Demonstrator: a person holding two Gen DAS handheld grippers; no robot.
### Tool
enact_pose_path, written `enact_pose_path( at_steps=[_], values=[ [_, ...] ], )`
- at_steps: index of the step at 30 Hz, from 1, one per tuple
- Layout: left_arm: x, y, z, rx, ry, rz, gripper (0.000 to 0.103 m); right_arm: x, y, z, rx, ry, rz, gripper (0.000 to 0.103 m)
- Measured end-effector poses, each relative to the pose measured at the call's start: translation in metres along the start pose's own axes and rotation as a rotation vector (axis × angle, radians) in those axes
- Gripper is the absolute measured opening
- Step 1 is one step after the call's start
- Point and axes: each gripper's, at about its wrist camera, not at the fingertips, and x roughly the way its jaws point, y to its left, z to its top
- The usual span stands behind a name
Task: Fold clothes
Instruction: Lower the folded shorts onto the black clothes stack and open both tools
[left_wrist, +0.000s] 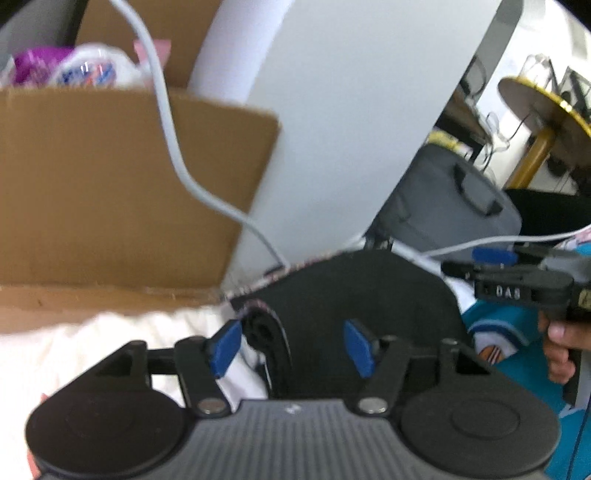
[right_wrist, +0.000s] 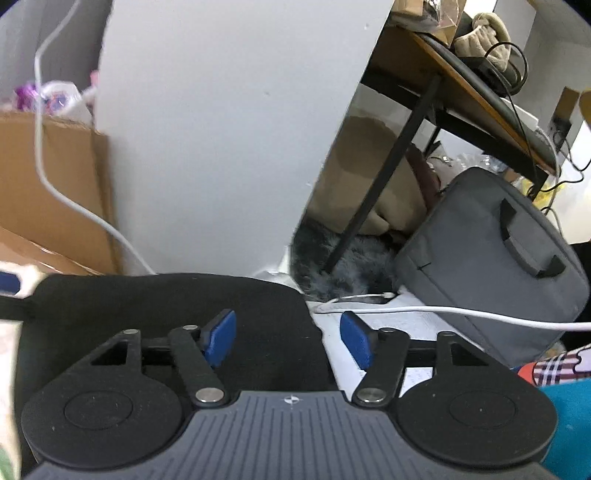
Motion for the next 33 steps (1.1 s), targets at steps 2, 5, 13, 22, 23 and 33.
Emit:
enact_pose_path(
  at_steps=[2, 5, 13, 22, 23, 33],
  values=[
    [-0.005, -0.005, 0.006, 0.023, -0.038, -0.019, 0.040, -0.004, 0.000, -0.002, 0.002, 0.026, 0.049, 0.035],
    [0.000, -0.021, 0.011, 0.066, -0.050, -0.067, 0.035, -0.007, 0.005, -0.011, 0.001, 0.057, 0.077, 0.029],
    [0.050, -0.029, -0.002, 0.102, 0.055, -0.027, 0.033, 0.008, 0.020, -0.043, -0.017, 0.182, 0.065, 0.029],
    [0.049, -0.010, -0.016, 0.060, 0.003, 0.051, 0.016, -0.003, 0.026, -0.088, -0.079, 0.258, 0.034, 0.031],
    [0.042, -0.012, -0.016, 0.067, -0.005, 0.049, 0.017, -0.009, 0.025, -0.092, -0.079, 0.258, 0.035, 0.031],
    [-0.001, -0.053, -0.033, 0.149, 0.033, 0.000, 0.049, -0.066, 0.014, -0.102, 0.029, 0.203, 0.046, 0.033]
  ],
)
